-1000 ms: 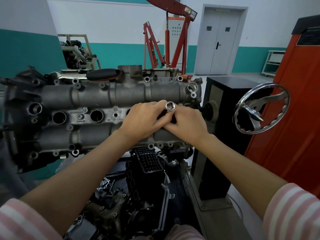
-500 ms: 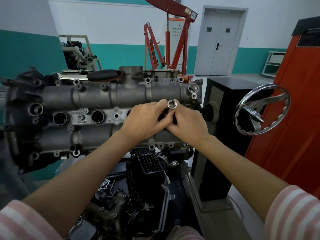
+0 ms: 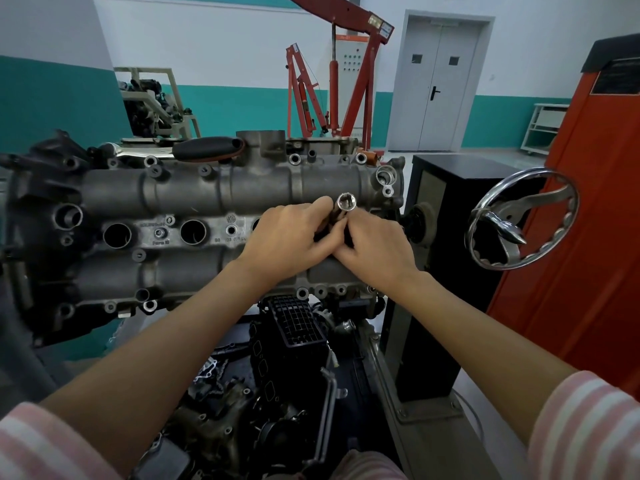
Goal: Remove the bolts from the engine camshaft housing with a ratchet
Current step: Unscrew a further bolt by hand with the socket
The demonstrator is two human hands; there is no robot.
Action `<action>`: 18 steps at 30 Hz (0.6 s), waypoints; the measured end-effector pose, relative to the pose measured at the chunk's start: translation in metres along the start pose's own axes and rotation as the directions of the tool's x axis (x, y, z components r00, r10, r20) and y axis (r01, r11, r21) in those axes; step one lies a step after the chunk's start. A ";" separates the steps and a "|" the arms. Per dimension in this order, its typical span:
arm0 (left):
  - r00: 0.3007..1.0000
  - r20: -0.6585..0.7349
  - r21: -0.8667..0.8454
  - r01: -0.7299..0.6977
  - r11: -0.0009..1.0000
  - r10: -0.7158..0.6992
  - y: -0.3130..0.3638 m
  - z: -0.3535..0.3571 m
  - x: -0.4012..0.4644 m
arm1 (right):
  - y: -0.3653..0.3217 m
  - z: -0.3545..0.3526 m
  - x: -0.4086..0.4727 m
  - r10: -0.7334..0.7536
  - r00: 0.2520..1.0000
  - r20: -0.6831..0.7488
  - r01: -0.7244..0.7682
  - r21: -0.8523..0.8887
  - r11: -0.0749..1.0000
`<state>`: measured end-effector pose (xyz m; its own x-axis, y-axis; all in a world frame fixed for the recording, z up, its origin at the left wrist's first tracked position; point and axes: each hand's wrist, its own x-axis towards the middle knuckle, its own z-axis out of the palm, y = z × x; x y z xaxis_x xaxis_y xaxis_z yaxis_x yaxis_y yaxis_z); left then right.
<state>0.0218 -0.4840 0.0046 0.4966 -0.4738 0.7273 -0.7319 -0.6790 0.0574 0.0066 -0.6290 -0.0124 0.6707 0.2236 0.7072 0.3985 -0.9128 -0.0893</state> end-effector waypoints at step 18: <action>1.000 0.007 -0.055 -0.005 0.998 0.006 0.001 -0.002 -0.001 | 0.000 0.001 -0.001 -0.005 0.999 -0.036 0.006 0.025 1.000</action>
<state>0.0197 -0.4834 0.0055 0.4954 -0.4814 0.7231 -0.7594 -0.6442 0.0913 0.0073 -0.6292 -0.0141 0.6453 0.2159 0.7328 0.4180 -0.9026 -0.1023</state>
